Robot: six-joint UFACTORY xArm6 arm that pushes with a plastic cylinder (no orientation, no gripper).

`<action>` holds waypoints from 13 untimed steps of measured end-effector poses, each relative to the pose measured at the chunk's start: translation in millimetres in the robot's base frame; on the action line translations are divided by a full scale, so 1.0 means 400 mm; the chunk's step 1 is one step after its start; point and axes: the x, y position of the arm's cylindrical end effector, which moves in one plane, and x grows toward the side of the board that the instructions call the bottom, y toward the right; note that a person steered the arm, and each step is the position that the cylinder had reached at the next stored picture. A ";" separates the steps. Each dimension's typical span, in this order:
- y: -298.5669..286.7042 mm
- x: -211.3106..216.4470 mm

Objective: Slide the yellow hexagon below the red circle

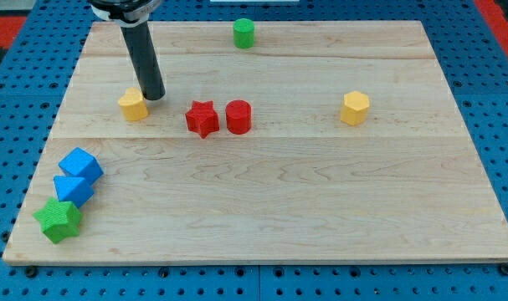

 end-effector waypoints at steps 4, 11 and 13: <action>-0.092 0.150; 0.983 0.218; 0.600 0.224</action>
